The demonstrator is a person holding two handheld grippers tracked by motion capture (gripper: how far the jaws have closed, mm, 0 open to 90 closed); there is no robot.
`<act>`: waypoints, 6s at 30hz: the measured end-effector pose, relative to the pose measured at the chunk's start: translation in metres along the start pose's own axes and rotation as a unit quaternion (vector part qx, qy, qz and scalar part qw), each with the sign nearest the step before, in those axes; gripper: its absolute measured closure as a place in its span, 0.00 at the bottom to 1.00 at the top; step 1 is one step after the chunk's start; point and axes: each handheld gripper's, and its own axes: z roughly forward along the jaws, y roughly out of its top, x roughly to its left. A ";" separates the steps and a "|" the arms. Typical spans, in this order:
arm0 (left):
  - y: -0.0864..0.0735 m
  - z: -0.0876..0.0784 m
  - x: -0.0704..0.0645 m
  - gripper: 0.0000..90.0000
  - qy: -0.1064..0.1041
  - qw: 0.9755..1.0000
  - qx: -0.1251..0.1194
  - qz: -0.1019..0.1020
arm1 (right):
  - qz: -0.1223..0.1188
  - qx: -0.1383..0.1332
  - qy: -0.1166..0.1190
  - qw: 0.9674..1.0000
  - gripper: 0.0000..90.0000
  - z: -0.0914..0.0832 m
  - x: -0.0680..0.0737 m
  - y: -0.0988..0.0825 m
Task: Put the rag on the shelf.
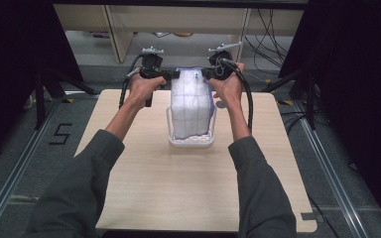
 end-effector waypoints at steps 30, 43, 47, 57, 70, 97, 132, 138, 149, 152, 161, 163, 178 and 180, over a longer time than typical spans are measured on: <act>-0.037 0.010 0.008 0.65 -0.023 0.997 0.078 -0.008 | 0.032 0.078 -0.002 0.996 0.68 0.029 -0.006 -0.036; -0.033 -0.020 0.005 0.49 -0.011 0.997 0.078 -0.013 | 0.056 0.047 0.009 0.997 0.60 -0.005 -0.011 -0.038; -0.038 -0.028 0.003 0.43 -0.017 0.996 0.080 -0.018 | 0.057 0.043 0.018 0.997 0.57 -0.013 -0.011 -0.043; -0.049 -0.045 -0.002 0.36 -0.017 0.997 0.075 -0.023 | 0.051 0.023 0.030 0.998 0.50 -0.028 -0.007 -0.051; -0.066 -0.061 -0.013 0.33 -0.031 0.997 0.071 -0.016 | 0.028 0.012 0.045 0.999 0.46 -0.038 0.008 -0.054; -0.103 -0.088 -0.035 0.30 -0.054 0.996 0.067 0.015 | 0.016 0.004 0.059 0.998 0.43 -0.063 0.029 -0.085; -0.133 -0.108 -0.055 0.28 -0.066 0.997 0.045 0.024 | -0.007 -0.005 0.076 0.997 0.38 -0.077 0.046 -0.116; -0.140 -0.110 -0.058 0.28 -0.074 0.996 0.050 0.023 | -0.004 -0.007 0.084 0.996 0.38 -0.078 0.050 -0.124; -0.155 -0.115 -0.060 0.27 -0.081 0.995 0.052 0.021 | 0.008 -0.014 0.100 0.995 0.38 -0.076 0.055 -0.138; -0.161 -0.116 -0.061 0.27 -0.083 0.995 0.053 0.020 | 0.011 -0.014 0.103 0.995 0.37 -0.075 0.058 -0.143; -0.175 -0.118 -0.064 0.27 -0.090 0.994 0.057 0.028 | 0.018 -0.005 0.116 0.993 0.37 -0.073 0.065 -0.157; -0.180 -0.119 -0.065 0.27 -0.089 0.994 0.058 0.030 | 0.017 -0.003 0.116 0.993 0.37 -0.072 0.065 -0.159; -0.220 -0.124 -0.059 0.23 -0.081 0.992 0.087 0.036 | 0.015 0.022 0.130 0.991 0.36 -0.060 0.072 -0.189; -0.226 -0.124 -0.058 0.22 -0.077 0.992 0.089 0.038 | 0.013 0.026 0.129 0.991 0.36 -0.057 0.073 -0.193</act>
